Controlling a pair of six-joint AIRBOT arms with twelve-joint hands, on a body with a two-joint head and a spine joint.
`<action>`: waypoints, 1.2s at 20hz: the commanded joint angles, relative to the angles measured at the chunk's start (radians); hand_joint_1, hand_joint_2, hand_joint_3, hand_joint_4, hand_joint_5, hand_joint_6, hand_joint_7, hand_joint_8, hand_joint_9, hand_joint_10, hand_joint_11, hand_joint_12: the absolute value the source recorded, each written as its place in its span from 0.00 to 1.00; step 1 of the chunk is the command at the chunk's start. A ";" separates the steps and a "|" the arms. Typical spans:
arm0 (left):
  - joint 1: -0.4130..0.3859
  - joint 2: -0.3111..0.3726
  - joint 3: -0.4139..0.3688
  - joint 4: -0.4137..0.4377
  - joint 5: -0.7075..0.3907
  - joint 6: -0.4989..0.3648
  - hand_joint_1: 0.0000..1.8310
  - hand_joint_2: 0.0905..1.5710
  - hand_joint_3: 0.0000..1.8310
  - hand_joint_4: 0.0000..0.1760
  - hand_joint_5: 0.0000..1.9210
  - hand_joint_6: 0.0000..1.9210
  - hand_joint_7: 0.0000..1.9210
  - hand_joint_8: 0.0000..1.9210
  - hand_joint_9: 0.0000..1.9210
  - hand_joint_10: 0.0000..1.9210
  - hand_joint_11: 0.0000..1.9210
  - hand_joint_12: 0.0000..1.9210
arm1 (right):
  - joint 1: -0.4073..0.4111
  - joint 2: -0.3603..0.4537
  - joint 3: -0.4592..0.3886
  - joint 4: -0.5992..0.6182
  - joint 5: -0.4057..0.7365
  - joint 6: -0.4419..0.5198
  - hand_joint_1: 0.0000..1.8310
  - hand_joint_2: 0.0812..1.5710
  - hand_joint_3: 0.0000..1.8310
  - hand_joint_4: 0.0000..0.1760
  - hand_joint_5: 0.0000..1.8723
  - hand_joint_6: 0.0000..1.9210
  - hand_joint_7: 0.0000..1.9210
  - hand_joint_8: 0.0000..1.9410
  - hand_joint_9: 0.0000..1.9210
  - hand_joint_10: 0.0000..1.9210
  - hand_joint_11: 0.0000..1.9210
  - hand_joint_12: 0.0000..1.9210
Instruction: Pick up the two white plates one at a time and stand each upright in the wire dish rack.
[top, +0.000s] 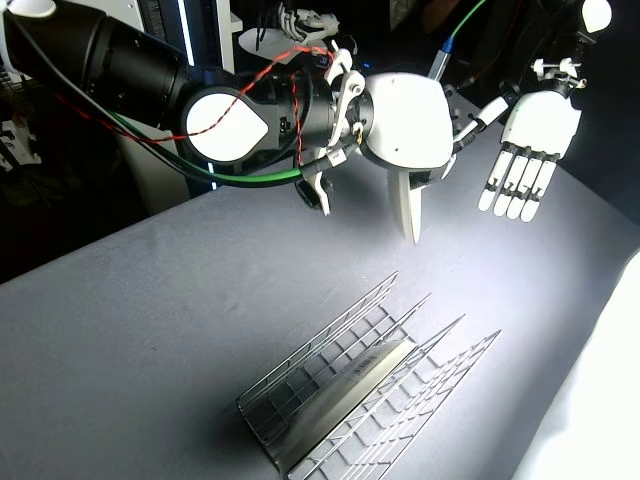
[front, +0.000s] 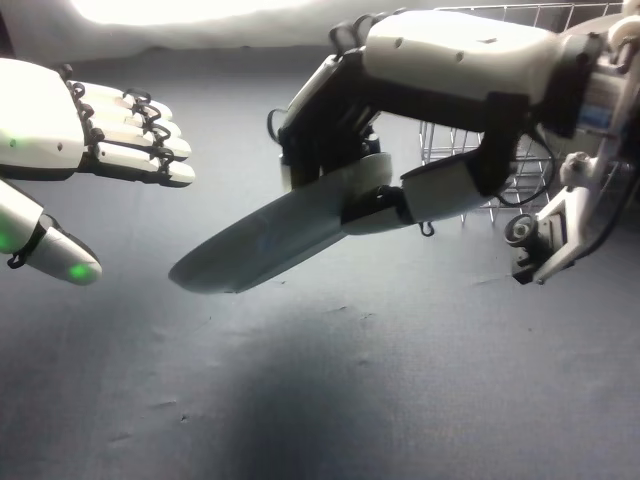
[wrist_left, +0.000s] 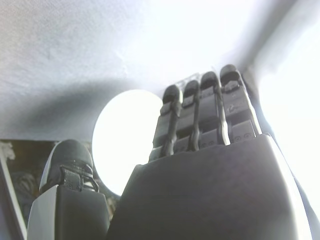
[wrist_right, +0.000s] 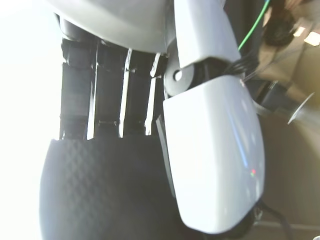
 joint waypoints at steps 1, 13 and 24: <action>-0.009 0.013 0.007 -0.062 -0.011 0.003 0.00 0.68 0.00 0.00 0.04 0.00 0.02 0.00 0.00 0.00 0.00 0.00 | 0.021 0.013 -0.012 0.047 0.147 0.019 0.76 0.65 0.00 0.00 0.54 0.41 0.59 0.35 0.60 0.47 0.54 0.46; 0.015 0.012 0.000 -0.051 0.003 0.007 0.00 0.68 0.00 0.00 0.04 0.00 0.01 0.00 0.00 0.00 0.00 0.00 | 0.052 0.134 -0.093 0.375 0.201 0.025 0.76 0.64 0.00 0.00 0.52 0.42 0.59 0.36 0.62 0.43 0.55 0.46; 0.015 0.013 -0.012 -0.046 0.003 0.007 0.00 0.67 0.00 0.00 0.04 0.00 0.02 0.00 0.00 0.00 0.00 0.00 | 0.051 0.197 -0.071 0.510 0.215 0.027 0.76 0.65 0.00 0.00 0.53 0.42 0.58 0.37 0.61 0.44 0.53 0.46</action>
